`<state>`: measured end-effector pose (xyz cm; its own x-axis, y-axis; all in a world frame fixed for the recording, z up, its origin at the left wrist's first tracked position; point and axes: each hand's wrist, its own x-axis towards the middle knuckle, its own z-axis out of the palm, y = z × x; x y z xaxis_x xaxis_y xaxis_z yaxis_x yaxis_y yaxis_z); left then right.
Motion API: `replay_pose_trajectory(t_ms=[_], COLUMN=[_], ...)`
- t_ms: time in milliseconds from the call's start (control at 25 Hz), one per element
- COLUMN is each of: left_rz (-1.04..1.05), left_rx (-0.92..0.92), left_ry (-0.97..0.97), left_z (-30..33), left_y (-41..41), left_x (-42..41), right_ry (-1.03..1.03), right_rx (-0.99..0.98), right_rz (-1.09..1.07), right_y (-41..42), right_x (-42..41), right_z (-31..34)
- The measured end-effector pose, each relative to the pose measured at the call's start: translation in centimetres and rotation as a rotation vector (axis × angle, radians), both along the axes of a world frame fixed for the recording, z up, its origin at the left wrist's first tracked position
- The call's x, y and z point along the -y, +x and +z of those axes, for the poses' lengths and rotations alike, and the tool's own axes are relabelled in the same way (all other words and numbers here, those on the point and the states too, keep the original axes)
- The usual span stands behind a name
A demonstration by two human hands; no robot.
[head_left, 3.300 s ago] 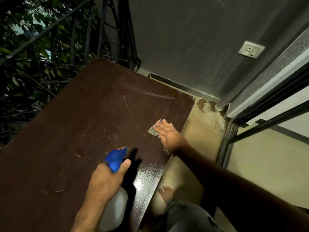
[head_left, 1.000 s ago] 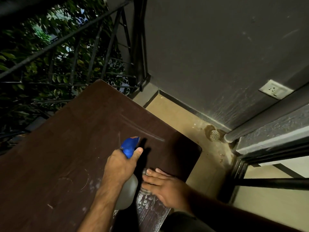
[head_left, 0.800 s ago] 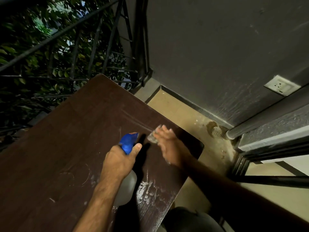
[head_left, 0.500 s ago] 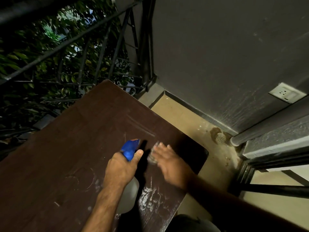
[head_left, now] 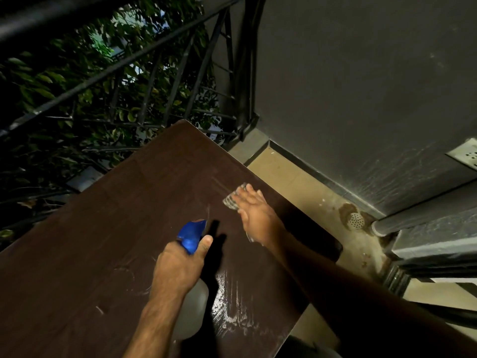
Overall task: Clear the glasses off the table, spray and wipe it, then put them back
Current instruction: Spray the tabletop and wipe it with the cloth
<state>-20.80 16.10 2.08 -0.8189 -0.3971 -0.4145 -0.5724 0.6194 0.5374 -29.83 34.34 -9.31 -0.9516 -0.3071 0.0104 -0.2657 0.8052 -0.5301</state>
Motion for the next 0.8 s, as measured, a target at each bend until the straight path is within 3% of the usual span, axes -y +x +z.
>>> replay_pose_trajectory(t_ms=[160, 240, 360, 440, 680, 800], left_rz=[0.04, 0.053, 0.081, 0.087, 0.119, 0.137], left_rx=[-0.001, -0.003, -0.015, -0.008, 0.038, 0.051], left_ry=[0.003, 0.01, 0.017, 0.018, 0.003, -0.004], left_z=[0.1, -0.1, -0.3, -0.6, -0.1, -0.3], left_y=[-0.3, -0.7, -0.8, -0.4, 1.6, 2.3], left_x=[1.0, 1.5, 2.2, 2.7, 3.9, 4.9], right_ry=[0.003, -0.048, -0.022, -0.009, 0.077, 0.096], right_rx=[-0.004, -0.033, -0.033, -0.037, 0.068, 0.068], right_rz=[-0.066, 0.092, 0.506, 0.58, 0.168, 0.158], right_y=[-3.1, 0.5, 7.6, 6.6, -8.8, -10.0], right_x=[2.8, 3.2, 2.7, 2.1, 7.0, 8.5], right_z=[0.1, 0.0, 0.2, 0.1, 1.4, 1.0])
